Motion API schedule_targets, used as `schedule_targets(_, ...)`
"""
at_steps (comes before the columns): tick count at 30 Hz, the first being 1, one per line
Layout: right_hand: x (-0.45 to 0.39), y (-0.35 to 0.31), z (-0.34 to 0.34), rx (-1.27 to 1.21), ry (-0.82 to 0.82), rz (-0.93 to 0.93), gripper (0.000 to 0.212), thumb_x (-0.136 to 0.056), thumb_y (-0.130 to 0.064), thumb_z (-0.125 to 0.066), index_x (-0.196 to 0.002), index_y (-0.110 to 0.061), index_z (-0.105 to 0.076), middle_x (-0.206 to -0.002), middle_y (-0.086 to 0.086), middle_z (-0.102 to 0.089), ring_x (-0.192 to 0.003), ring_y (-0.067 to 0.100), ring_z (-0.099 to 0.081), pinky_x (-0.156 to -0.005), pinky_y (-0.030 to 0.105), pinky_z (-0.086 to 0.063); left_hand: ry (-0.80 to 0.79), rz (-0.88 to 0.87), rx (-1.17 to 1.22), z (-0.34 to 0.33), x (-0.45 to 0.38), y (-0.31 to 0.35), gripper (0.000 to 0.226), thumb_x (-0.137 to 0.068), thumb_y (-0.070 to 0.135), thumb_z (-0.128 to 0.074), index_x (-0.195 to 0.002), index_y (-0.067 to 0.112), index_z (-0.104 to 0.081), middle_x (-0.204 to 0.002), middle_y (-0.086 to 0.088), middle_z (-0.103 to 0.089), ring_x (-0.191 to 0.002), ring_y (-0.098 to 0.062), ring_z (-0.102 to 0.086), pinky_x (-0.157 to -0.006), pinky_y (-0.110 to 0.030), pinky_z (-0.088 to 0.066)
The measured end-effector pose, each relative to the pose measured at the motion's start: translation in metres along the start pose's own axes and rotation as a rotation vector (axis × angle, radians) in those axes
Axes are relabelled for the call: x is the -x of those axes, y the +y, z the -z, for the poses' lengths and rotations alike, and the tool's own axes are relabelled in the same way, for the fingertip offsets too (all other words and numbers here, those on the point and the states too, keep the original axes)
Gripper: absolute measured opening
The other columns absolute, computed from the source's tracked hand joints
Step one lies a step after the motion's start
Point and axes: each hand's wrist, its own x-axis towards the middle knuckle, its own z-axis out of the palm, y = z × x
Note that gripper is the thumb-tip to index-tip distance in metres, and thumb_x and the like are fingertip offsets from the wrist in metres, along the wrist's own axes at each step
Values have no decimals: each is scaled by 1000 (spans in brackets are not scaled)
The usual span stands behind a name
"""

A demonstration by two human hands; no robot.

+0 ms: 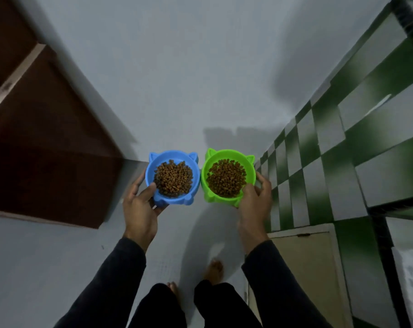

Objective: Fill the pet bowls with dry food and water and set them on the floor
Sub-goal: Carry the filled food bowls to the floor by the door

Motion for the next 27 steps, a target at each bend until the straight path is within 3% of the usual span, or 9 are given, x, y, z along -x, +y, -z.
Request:
schedule_targets(3, -25, 14, -6, 22, -5, -13, 49, -85, -8, -54, -114, -47, -64, -118, -4, -67, -105, 17, -68, -84, 51, -62, 9, 12, -4, -7, -22, -14, 46, -100, 6, -57, -141, 27, -58, -105, 5, -79, -102, -28, -72, -75, -41, -59)
schedule_targets(11, -98, 83, -22, 42, 52, -52, 49, -90, 0, -52, -129, -28, -61, -119, 2, -66, -102, 15, -66, -68, 25, -53, 10, 75, -55, -15, -103, -83, 43, -99, 6, -59, -133, 32, -62, -108, -3, -77, -97, -28, -70, -78, -41, -52)
schedule_targets(16, -145, 148, -30, 45, 85, -96, 46, -91, 3, -51, -126, -25, -61, -107, -9, -64, -91, 4, -63, -65, 22, -51, 15, 96, -57, -11, -160, -147, 45, -99, 5, -58, -138, 27, -60, -101, -1, -77, -93, -27, -69, -73, -39, -53)
schedule_targets(20, -185, 212, -35, 78, 81, -131, 45, -91, 0, -52, -122, -32, -60, -107, -6, -66, -92, 8, -64, -68, 28, -53, 11, 116, -74, 0, -208, -209, 46, -100, 5, -58, -140, 28, -59, -100, 4, -79, -99, -29, -69, -81, -44, -52)
schedule_targets(27, -253, 336, -53, 110, 84, -152, 44, -91, 0, -52, -120, -31, -61, -102, -10, -64, -90, 9, -65, -70, 30, -55, -15, 133, -100, 35, -292, -315, 47, -101, 5, -56, -142, 28, -58, -101, 4, -79, -98, -28, -69, -78, -42, -51)
